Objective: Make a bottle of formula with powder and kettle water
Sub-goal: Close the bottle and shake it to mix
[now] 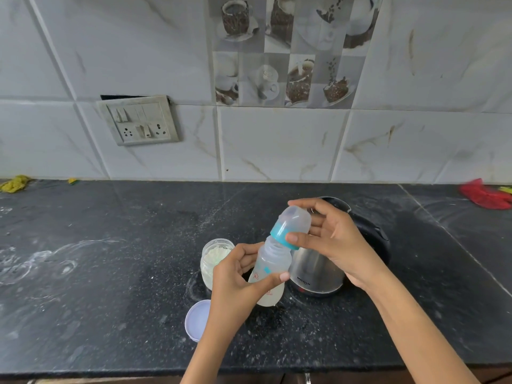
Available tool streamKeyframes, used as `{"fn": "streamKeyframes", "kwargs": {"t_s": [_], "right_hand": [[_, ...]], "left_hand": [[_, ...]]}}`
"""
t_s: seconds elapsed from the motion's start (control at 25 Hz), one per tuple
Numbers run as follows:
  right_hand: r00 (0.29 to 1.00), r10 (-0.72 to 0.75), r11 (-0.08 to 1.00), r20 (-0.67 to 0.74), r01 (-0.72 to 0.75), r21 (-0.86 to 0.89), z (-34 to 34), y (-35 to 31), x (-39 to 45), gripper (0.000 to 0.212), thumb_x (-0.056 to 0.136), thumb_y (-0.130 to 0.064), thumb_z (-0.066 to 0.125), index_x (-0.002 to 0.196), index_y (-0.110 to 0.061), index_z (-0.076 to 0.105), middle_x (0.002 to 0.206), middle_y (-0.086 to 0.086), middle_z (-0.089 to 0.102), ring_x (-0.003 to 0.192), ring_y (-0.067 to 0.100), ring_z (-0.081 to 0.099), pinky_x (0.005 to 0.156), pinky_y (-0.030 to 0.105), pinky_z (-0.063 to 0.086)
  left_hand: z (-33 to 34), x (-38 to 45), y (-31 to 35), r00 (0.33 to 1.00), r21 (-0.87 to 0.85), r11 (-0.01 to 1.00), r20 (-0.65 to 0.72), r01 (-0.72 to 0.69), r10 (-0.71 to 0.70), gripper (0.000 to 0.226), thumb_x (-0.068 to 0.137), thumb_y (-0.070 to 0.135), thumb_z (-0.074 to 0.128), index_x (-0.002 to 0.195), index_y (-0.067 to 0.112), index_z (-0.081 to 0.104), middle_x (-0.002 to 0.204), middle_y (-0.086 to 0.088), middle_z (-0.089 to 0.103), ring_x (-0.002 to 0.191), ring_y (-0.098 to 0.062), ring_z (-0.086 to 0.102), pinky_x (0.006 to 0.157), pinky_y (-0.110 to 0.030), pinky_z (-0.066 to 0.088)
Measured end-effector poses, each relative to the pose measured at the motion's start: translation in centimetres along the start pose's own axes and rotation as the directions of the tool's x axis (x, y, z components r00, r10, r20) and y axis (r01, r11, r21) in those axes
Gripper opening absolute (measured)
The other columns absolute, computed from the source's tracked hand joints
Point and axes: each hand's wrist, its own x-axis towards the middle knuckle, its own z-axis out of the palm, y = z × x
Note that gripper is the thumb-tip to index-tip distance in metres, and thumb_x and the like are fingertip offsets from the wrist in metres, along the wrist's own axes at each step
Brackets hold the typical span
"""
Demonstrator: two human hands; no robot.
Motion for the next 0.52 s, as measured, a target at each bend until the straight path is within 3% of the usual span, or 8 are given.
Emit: {"fn": "streamKeyframes", "kwargs": {"t_s": [0.12,0.24,0.32,0.4,0.44,0.52], "right_hand": [[0.999,-0.015,0.996,0.052,0.019,-0.081,0.5,-0.5,-0.4,0.060,0.060,-0.019,0.087,0.116,-0.021,0.062,0.109,-0.002,0.074,0.099,0.016,0.072,0.080,0.023,0.058],[0.998,-0.058,0.961,0.013,0.059,-0.271,1.5,-0.7,-0.6,0.055,0.060,-0.032,0.092,0.105,-0.028,0.062,0.100,-0.010,0.073,0.093,0.005,0.070,0.077,0.021,0.058],[0.988,-0.063,0.860,-0.141,-0.017,-0.510,2.8,-0.4,-0.6,0.059,0.051,-0.060,0.086,0.093,-0.030,0.056,0.085,-0.011,0.068,0.078,0.002,0.065,0.066,0.020,0.055],[0.974,0.000,0.748,-0.228,-0.152,-0.647,3.9,-0.1,-0.6,0.069,0.048,-0.076,0.075,0.095,-0.031,0.053,0.087,-0.013,0.063,0.080,0.005,0.062,0.067,0.026,0.054],[0.982,0.066,0.792,-0.177,-0.160,-0.590,3.9,0.2,-0.6,0.067,0.053,-0.070,0.079,0.103,-0.033,0.053,0.094,-0.015,0.064,0.088,0.006,0.064,0.071,0.024,0.054],[0.984,0.176,0.964,0.043,-0.163,-0.208,2.7,0.1,-0.9,0.065,0.071,-0.027,0.087,0.123,-0.035,0.049,0.111,-0.016,0.069,0.106,0.008,0.066,0.080,0.017,0.054]], "left_hand": [[0.1,-0.3,0.3,0.999,0.034,0.999,-0.033,-0.037,0.038,0.052,0.049,0.032,0.091,0.094,0.024,0.067,0.093,0.012,0.076,0.093,-0.002,0.069,0.076,-0.041,0.060],[0.4,-0.6,0.3,0.992,0.088,0.991,-0.067,-0.101,0.107,0.049,0.051,0.029,0.094,0.092,0.027,0.067,0.091,0.016,0.075,0.090,0.001,0.069,0.077,-0.011,0.051],[0.8,-0.8,0.3,0.988,0.111,0.986,-0.083,-0.123,0.132,0.046,0.051,0.030,0.092,0.089,0.027,0.065,0.090,0.017,0.074,0.089,0.001,0.069,0.076,-0.006,0.048],[1.1,-0.9,0.3,0.985,0.107,0.986,-0.100,-0.129,0.140,0.046,0.051,0.034,0.092,0.087,0.027,0.064,0.087,0.016,0.074,0.087,0.000,0.069,0.077,-0.012,0.050],[1.1,-1.0,0.3,0.985,0.087,0.988,-0.107,-0.124,0.133,0.048,0.050,0.036,0.093,0.088,0.028,0.064,0.088,0.014,0.074,0.087,-0.001,0.069,0.078,-0.018,0.053],[0.9,-1.0,0.2,0.985,0.041,0.993,-0.123,-0.115,0.119,0.050,0.049,0.038,0.091,0.091,0.029,0.065,0.091,0.014,0.075,0.090,-0.002,0.070,0.076,-0.025,0.057]]}}
